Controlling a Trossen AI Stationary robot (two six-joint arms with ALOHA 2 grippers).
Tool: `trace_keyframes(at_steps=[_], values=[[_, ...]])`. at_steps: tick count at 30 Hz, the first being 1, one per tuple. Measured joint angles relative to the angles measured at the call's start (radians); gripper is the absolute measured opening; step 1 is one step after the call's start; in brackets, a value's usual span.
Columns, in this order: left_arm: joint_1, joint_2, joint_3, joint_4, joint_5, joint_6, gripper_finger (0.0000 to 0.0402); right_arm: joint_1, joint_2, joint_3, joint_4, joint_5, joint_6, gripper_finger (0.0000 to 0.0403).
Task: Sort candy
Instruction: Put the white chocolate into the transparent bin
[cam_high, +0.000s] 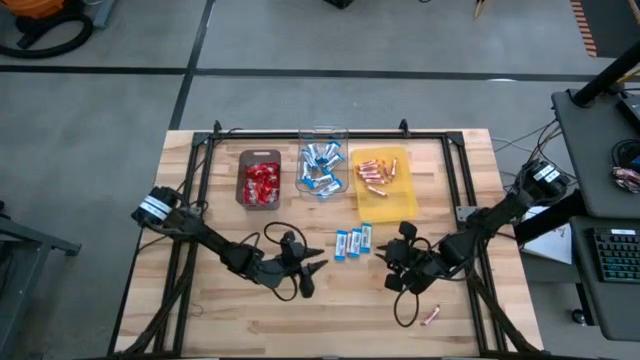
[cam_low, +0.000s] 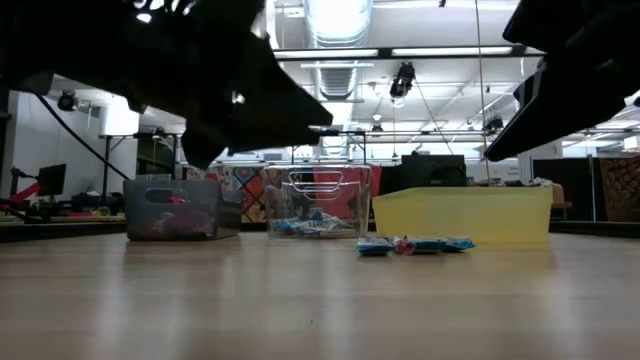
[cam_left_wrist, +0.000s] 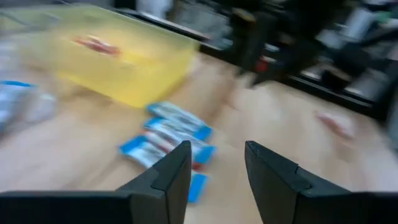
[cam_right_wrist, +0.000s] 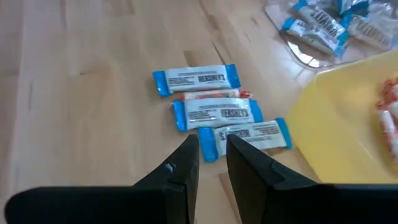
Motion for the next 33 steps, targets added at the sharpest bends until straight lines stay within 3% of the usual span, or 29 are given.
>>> trace_keyframes(at_steps=[5, 14, 33], values=[[0.012, 0.077, 0.058, -0.003, -0.119, 0.024, 0.0176, -0.002, -0.006, 0.002, 0.003, 0.065, -0.036, 0.0076], [0.039, 0.237, 0.150, 0.001, -0.130, 0.020, 0.0263, 0.016, 0.003, 0.021, 0.090, 0.059, 0.053, 0.0072], [0.099, 0.370, 0.217, 0.010, -0.122, -0.059, 0.0267, 0.016, 0.006, 0.021, 0.098, 0.064, 0.044, 0.0073]])
